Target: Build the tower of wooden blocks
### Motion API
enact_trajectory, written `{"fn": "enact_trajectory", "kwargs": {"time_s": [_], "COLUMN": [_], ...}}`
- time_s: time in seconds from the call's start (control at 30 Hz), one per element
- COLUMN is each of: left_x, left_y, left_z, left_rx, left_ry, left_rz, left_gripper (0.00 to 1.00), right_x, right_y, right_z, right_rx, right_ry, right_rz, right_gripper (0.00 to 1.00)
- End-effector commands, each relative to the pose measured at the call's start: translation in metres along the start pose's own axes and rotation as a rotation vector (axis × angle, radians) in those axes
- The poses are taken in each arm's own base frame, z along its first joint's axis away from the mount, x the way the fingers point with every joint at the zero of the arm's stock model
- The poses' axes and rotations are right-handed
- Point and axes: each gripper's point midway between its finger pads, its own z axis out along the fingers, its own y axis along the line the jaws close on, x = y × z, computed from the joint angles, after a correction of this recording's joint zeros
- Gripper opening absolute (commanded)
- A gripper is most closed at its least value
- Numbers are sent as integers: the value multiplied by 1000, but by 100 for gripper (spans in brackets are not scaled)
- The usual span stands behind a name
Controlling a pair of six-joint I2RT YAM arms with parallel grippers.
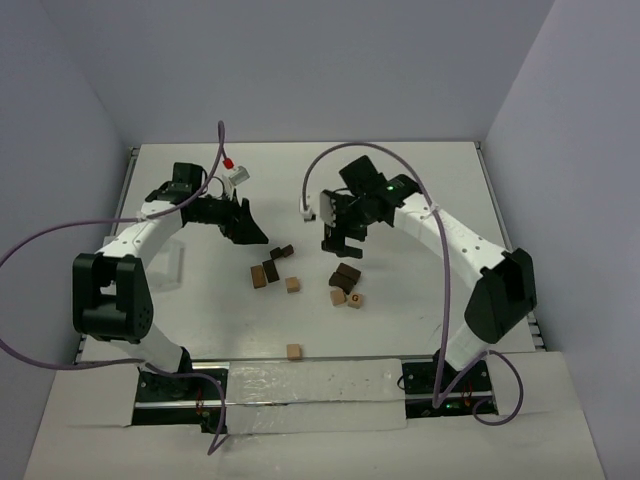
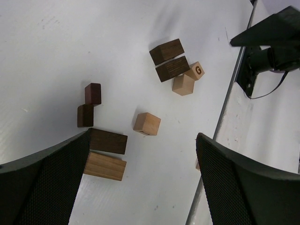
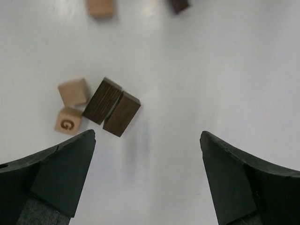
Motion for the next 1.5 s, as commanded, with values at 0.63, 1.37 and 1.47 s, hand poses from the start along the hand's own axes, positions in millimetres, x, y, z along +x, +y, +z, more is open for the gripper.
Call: {"fn": "enact_trajectory", "kwargs": {"time_s": [0.63,1.37,1.47], "left_x": [-19,-11,-10], "left_y": [3,4,5], "left_z": [-34,-32,-31], "left_rx": [-107,-88,-86], "left_ry": [-126,-120,-120], "left_rz": [0,-21,-24], "left_gripper": [99,99,99], "right_x": [18,48,52], "right_y": [11,34,37], "right_z": [59,96,99], "right_rx": [383,283,272], "right_ry": [-29,87,104], "right_rz": [1028,884,880], "right_gripper": [100,100,100]}}
